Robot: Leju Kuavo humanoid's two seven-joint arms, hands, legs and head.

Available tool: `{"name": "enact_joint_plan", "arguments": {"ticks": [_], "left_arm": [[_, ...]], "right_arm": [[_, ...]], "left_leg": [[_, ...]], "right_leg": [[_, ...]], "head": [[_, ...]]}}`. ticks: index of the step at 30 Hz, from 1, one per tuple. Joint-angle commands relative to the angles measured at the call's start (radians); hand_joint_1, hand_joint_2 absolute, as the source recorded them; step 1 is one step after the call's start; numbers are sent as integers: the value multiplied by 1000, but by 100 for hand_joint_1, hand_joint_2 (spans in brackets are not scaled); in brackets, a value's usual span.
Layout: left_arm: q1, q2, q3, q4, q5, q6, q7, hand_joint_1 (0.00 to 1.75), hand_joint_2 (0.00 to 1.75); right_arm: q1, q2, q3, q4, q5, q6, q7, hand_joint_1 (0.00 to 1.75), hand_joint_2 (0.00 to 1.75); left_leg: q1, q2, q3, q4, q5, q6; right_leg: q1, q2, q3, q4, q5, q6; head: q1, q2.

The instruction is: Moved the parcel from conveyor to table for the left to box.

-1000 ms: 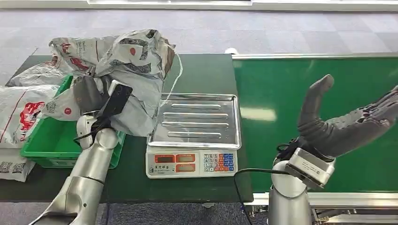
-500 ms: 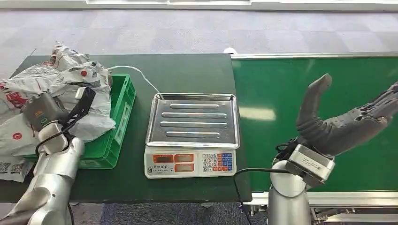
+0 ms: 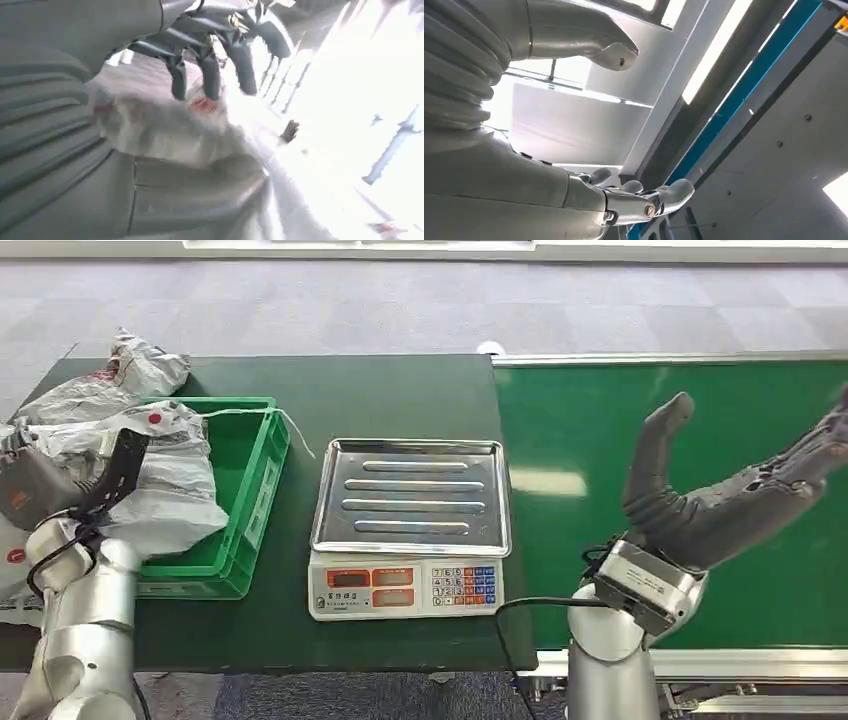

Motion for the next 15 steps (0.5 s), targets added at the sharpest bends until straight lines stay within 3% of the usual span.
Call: {"name": "enact_joint_plan", "arguments": {"ticks": [1, 5, 7, 8, 11, 15], "left_arm": [[-113, -180, 264, -84, 358, 0, -485, 0, 0], [-113, -180, 264, -84, 358, 0, -485, 0, 0], [-147, -179, 220, -24, 506, -27, -601, 0, 0], [-156, -207, 174, -89, 683, -157, -696, 0, 0], [-74, -254, 37, -292, 851, -261, -696, 0, 0], [-74, -254, 37, -292, 851, -261, -696, 0, 0]], "right_arm": [[-1, -2, -4, 20, -13, -2, -15, 0, 175], [-1, -2, -4, 20, -13, -2, -15, 0, 175], [0, -2, -16, 22, -27, -2, -32, 0, 175], [-2, -2, -24, 29, -35, -2, -44, 0, 175], [-1, -2, -41, 48, -57, -2, -72, 0, 175], [-1, -2, -41, 48, -57, -2, -72, 0, 175]], "left_leg": [[1, -2, -1, 0, 0, 1], [0, -4, 1, -2, 1, 1], [1, -4, 1, -1, 1, 1], [0, -5, 0, -1, 1, 1], [1, -6, -2, 1, 1, 1], [1, -3, 1, 0, 1, 1]], "right_leg": [[1, -4, 1, -1, 0, 0], [1, -6, 3, -2, 0, 0], [1, -5, 3, -2, 0, -1], [1, -7, 3, -1, 0, -1], [2, -8, 0, -1, 1, 0], [1, -5, 2, -2, 1, 0]], "head": [[0, 0], [0, 0], [0, 0], [0, 0], [0, 0], [0, 0]]}}
